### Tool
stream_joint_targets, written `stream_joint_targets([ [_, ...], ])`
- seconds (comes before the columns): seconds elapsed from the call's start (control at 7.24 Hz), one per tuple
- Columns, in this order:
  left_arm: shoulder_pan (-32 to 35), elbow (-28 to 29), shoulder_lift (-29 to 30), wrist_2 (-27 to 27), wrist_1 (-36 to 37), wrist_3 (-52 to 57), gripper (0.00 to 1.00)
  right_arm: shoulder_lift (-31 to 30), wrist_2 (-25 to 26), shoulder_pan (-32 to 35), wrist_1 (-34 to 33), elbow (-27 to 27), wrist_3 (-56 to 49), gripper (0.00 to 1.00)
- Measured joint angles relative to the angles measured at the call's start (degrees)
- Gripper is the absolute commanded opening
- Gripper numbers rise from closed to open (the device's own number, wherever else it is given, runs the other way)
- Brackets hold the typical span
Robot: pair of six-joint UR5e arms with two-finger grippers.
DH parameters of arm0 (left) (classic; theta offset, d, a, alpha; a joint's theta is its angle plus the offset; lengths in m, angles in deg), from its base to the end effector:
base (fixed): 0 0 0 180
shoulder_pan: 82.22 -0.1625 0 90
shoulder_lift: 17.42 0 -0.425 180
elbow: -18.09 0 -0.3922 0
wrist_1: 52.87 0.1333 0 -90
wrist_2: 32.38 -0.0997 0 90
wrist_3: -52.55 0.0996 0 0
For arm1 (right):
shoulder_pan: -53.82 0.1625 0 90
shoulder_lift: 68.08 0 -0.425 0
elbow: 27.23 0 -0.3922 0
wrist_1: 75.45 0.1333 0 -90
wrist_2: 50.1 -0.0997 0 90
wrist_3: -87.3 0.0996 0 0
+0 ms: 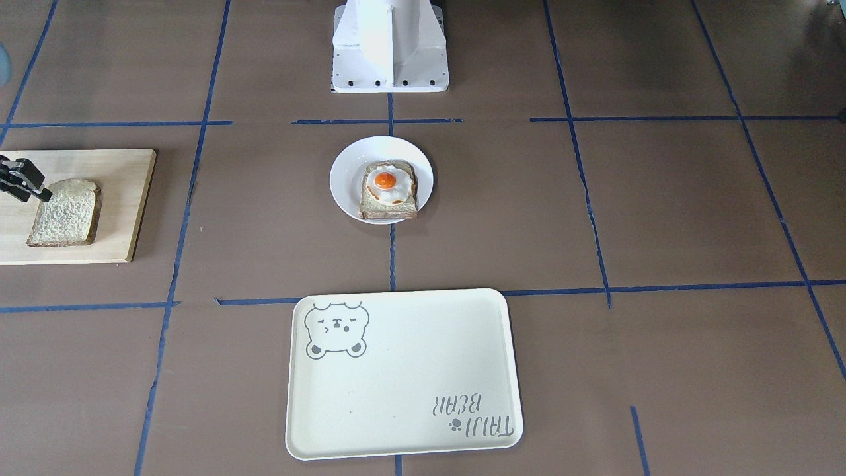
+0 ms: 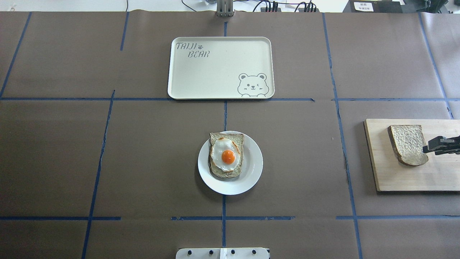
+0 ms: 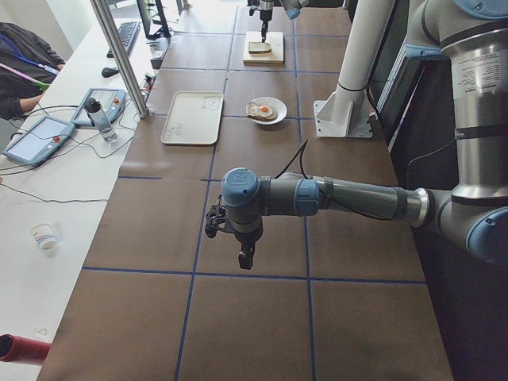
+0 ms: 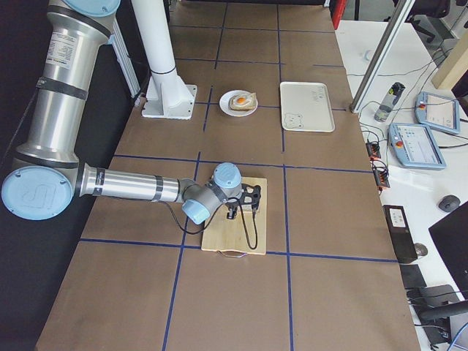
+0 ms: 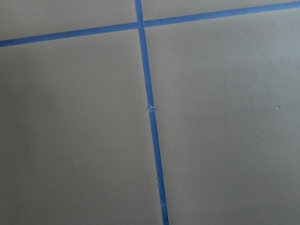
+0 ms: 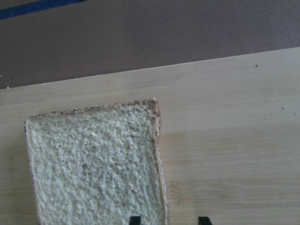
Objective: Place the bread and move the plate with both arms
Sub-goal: 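Slide the right gripper fingers under the bread slice edge and grasp it, then lift the bread slice off the bamboo board with the right gripper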
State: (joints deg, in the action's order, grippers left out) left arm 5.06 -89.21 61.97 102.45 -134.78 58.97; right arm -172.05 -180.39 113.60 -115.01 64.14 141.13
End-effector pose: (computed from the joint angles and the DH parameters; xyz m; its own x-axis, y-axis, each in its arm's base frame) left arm -0.0436 -0.4118 0.6076 0.6995 0.1280 -0.7031 -0.1264 0.9905 0.0545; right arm -0.1446 -0.3851 0.6593 0.5920 0.1220 0.7966 -0.1363 0.9894 -0.0502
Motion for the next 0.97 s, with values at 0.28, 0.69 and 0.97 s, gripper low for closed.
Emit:
stream_joint_targets([
  [0.28,0.0,0.0,0.0,0.0,0.0,0.0,1.00,0.3,-0.2,-0.2,0.0,0.0,0.3,0.48],
  [0.69,0.0,0.0,0.1,0.0,0.0,0.0,1.00,0.5,-0.2,-0.7,0.0,-0.1,0.4,0.48],
  [0.97,0.0,0.0,0.0,0.0,0.1,0.0,1.00,0.5,-0.2,-1.0,0.0,0.0,0.4,0.48],
])
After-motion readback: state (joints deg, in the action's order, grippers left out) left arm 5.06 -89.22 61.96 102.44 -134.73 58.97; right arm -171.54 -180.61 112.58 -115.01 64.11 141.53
